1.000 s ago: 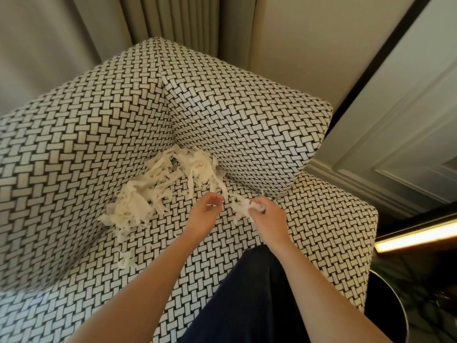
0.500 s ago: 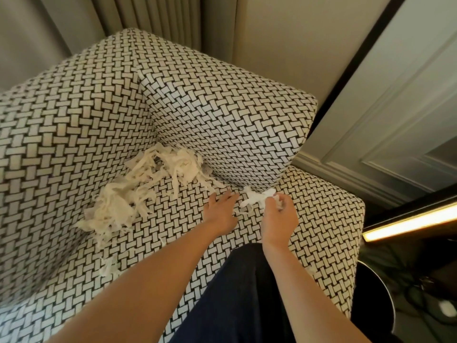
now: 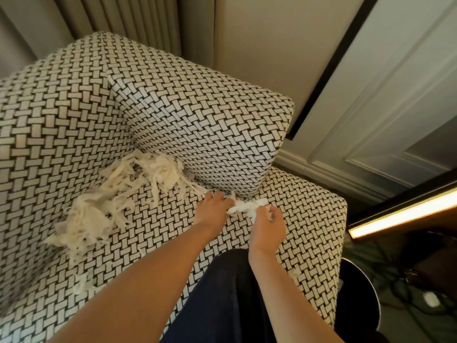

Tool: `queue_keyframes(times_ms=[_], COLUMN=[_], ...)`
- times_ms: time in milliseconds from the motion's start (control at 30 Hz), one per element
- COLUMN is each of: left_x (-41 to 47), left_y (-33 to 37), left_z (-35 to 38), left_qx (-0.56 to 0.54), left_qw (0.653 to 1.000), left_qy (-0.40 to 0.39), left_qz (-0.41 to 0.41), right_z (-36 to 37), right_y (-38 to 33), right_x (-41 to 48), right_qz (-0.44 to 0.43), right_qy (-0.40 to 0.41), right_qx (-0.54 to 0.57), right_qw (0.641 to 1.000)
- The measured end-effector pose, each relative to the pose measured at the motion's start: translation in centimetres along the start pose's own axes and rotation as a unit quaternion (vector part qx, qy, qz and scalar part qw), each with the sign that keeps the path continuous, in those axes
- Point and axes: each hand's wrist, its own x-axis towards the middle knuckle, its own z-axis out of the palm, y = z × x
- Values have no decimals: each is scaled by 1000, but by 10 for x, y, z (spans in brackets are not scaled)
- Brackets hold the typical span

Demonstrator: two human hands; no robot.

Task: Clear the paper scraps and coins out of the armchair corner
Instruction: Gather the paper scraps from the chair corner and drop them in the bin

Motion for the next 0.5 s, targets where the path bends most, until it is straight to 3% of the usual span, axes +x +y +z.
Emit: queue_keyframes(times_ms=[233, 367, 500], left_x=[-8, -18, -29], left_y=[-4, 1, 27], left_z=[-5, -12, -27], left_qx=[-3, -119, -267], left_qw=[999, 989, 963], left_qy=[25, 79, 45], left_qz=[-26, -48, 6], right_z=[-23, -58, -102], right_y=[1, 1, -1], right_x=[5, 13, 25], right_qz=[47, 42, 28], right_qy=[-38, -97, -147], right_qx=[31, 25, -12], right_qw=[998, 994, 989])
